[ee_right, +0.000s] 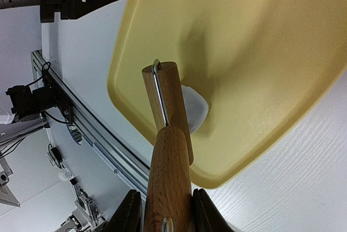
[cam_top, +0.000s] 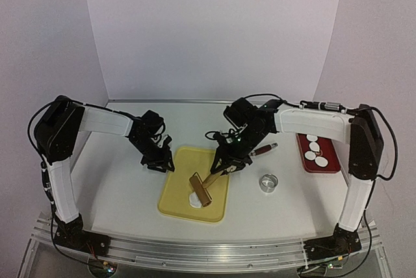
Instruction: Roll out the dumpling wrappers from the dough
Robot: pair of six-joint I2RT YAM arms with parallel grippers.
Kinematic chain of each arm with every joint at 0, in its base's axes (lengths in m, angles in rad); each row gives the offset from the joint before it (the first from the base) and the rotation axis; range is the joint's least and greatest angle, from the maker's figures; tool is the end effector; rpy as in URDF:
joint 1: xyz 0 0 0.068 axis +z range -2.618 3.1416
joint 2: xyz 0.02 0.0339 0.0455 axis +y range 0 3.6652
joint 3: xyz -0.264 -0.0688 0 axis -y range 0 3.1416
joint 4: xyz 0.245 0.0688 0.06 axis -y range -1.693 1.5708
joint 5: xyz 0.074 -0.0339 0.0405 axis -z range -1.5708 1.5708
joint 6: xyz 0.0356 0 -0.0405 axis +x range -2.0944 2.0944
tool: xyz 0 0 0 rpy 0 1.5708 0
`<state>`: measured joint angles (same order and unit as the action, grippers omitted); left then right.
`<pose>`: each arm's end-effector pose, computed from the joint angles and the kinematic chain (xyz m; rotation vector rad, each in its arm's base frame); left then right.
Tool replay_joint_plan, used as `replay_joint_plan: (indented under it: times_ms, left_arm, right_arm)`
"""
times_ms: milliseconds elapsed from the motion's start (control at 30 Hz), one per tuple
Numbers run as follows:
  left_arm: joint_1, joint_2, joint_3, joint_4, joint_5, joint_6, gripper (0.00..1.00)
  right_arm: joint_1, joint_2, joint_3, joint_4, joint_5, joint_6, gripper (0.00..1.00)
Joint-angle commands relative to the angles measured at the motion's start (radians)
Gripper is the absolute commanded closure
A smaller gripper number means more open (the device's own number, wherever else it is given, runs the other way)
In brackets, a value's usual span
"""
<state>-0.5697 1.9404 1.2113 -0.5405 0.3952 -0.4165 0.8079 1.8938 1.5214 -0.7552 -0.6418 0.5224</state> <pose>0.3040 -0.2110 0.1392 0.3177 2.9589 -0.7383 0.2595 0.3023 0.2380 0.6192 -2.8019 -1.1463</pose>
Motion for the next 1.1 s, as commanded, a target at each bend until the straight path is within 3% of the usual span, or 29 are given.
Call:
replay_joint_plan:
  times_ms: [0,467,767,1067]
  left_arm:
    - [-0.002,-0.044,-0.028,-0.012,0.01,0.024,0.64]
    - [-0.003,0.012,-0.065,-0.002,-0.03,0.045,0.84]
    - [-0.003,0.041,-0.072,0.011,-0.016,0.035,0.99]
    - [-0.004,0.049,-0.069,0.013,-0.014,0.023,1.0]
  right_arm:
    - [-0.021,0.015,-0.009,0.132,-0.088,0.049,1.0]
    - [-0.039,0.081,-0.092,0.042,0.066,0.124,1.0]
    - [-0.037,0.166,-0.096,-0.05,0.168,0.08,1.0]
    - [-0.034,0.234,-0.064,-0.05,0.184,0.06,1.0]
